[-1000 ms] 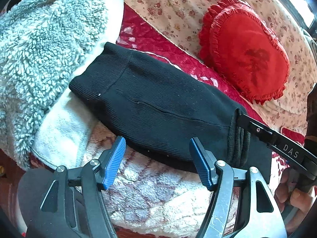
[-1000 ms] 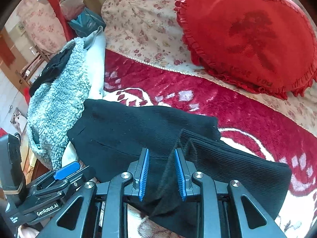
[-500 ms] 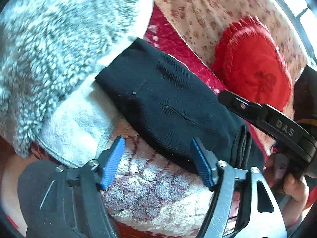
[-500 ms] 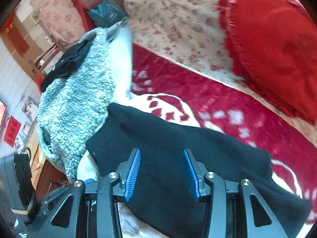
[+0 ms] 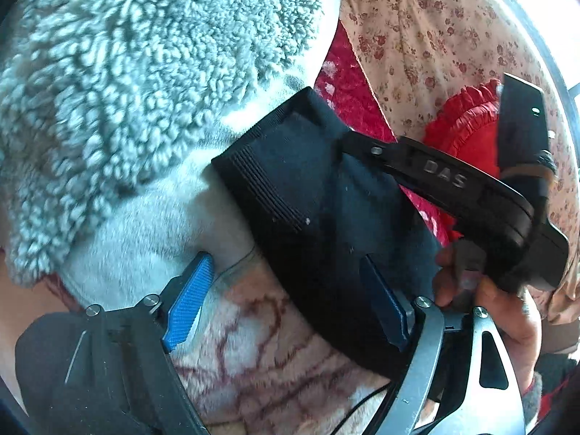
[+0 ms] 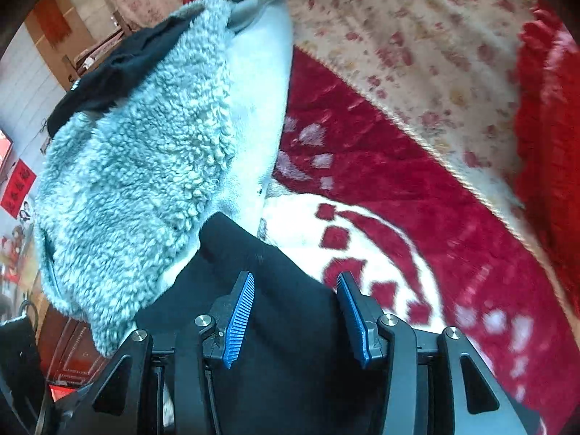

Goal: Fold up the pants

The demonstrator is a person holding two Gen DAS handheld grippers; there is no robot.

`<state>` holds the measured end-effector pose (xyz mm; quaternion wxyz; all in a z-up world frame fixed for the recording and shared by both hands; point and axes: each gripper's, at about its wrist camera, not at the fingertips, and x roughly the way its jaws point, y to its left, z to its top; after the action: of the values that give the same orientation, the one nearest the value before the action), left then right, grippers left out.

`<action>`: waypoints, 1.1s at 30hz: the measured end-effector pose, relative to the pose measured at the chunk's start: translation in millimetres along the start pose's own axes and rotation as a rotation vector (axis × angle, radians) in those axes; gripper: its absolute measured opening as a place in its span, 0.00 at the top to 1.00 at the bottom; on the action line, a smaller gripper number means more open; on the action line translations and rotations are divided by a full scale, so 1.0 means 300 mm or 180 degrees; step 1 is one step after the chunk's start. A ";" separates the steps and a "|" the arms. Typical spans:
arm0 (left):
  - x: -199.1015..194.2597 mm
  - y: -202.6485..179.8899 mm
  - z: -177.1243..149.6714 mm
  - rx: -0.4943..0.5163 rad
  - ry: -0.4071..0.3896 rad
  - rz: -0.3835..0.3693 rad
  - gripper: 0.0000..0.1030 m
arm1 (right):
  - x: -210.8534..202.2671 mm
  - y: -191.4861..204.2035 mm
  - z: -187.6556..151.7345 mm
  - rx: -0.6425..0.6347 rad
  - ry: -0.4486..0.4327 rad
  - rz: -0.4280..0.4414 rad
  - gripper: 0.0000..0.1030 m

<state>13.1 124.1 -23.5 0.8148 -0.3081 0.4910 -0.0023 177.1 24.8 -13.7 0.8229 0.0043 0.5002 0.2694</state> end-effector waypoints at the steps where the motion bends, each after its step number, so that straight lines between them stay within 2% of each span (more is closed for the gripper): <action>1: 0.007 0.003 0.004 -0.0034 -0.0013 -0.0044 0.11 | 0.021 -0.004 0.004 0.0023 0.0024 0.0076 0.56; 4: 0.024 -0.002 0.019 -0.0115 -0.0110 -0.0118 0.09 | 0.058 -0.023 -0.005 0.0176 -0.0004 0.0293 0.63; 6: 0.029 -0.004 0.027 -0.0119 -0.0168 -0.0164 0.10 | 0.055 -0.042 -0.013 0.0288 -0.0077 0.0382 0.77; 7: 0.026 -0.004 0.028 -0.0118 -0.0196 -0.0170 0.15 | 0.048 -0.053 -0.017 0.0364 -0.0098 0.0452 0.81; 8: 0.021 -0.011 0.031 -0.0081 -0.0221 -0.0127 0.31 | 0.041 -0.058 -0.017 0.0395 -0.0112 0.0489 0.85; 9: 0.010 -0.010 0.027 -0.0023 -0.0227 -0.0063 0.40 | 0.028 -0.058 -0.017 0.0392 -0.0133 0.0502 0.86; 11: 0.013 -0.025 0.035 0.0057 -0.0204 0.0003 0.69 | 0.011 -0.045 -0.013 0.0320 -0.0160 0.0457 0.87; 12: 0.019 -0.029 0.038 0.0067 -0.0179 -0.0003 0.70 | 0.002 -0.039 -0.013 0.0307 -0.0179 0.0440 0.88; 14: 0.009 -0.045 0.040 0.0124 -0.0216 0.0011 0.81 | -0.022 -0.029 -0.018 0.0300 -0.0219 0.0437 0.88; 20: -0.081 -0.140 0.015 0.0457 -0.0467 -0.0112 0.86 | -0.158 -0.024 -0.028 0.0352 -0.0457 0.0490 0.90; 26: -0.204 -0.355 -0.130 0.1265 -0.0742 -0.0442 0.86 | -0.415 -0.084 -0.101 0.0518 -0.0866 0.0475 0.90; 28: -0.181 -0.418 -0.195 0.1500 -0.0629 -0.0536 0.86 | -0.514 -0.151 -0.166 0.0776 -0.1091 0.0388 0.89; 29: -0.153 -0.441 -0.226 0.1584 -0.0533 -0.0571 0.86 | -0.552 -0.194 -0.207 0.0939 -0.1162 0.0317 0.81; 30: -0.109 -0.468 -0.267 0.1689 -0.0402 -0.0571 0.86 | -0.588 -0.247 -0.260 0.1139 -0.1199 0.0188 0.64; 31: -0.080 -0.485 -0.296 0.1753 -0.0310 -0.0576 0.86 | -0.613 -0.288 -0.307 0.1299 -0.1228 0.0104 0.60; 33: -0.009 -0.512 -0.354 0.1914 -0.0048 -0.0601 0.86 | -0.653 -0.373 -0.411 0.1620 -0.1280 0.0021 0.59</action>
<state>-27.5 -52.5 21.2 0.8692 -0.0976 0.4316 -0.2207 55.1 -190.8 54.7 0.8769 0.2647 0.3789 0.1321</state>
